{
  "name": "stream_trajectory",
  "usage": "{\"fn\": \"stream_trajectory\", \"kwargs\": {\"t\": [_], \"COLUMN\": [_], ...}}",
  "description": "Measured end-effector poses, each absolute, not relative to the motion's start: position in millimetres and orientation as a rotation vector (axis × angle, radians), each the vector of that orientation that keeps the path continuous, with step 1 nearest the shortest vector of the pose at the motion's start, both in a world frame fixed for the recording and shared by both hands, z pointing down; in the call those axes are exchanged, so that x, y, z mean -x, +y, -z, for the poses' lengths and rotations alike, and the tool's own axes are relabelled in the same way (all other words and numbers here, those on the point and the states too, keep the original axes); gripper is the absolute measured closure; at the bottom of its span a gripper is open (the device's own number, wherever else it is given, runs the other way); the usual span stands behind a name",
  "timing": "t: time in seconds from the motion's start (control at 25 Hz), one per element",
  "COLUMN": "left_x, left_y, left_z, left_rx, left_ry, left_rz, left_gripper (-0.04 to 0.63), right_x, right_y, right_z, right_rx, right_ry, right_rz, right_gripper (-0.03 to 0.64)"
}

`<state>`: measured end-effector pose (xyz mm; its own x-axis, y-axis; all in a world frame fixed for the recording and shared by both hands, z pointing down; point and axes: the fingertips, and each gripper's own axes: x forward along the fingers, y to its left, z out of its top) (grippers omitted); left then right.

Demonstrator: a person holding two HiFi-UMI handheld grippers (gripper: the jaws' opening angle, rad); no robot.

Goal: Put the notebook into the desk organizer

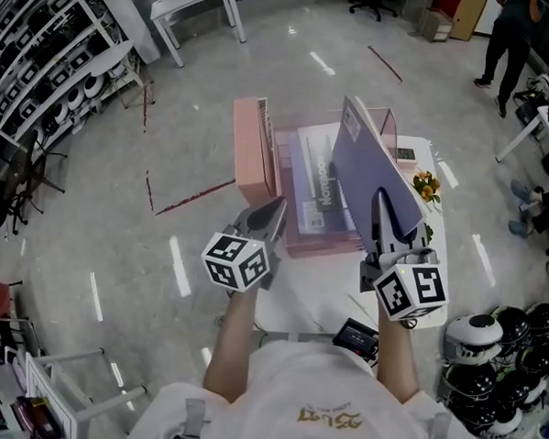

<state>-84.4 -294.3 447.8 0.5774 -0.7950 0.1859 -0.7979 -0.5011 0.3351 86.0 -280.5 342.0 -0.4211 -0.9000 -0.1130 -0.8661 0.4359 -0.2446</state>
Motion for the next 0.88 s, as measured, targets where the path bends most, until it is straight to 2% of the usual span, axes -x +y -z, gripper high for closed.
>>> {"fn": "stream_trajectory", "kwargs": {"t": [0.88], "left_x": [95], "left_y": [-313], "left_z": [-455], "left_rx": [-2.399], "left_ry": [-1.303], "left_rz": [0.014], "left_gripper": [0.583], "right_x": [-83], "right_y": [-332], "right_z": [-352], "right_rx": [1.672], "right_ry": [2.472], "right_rz": [0.02], "right_gripper": [0.576]}}
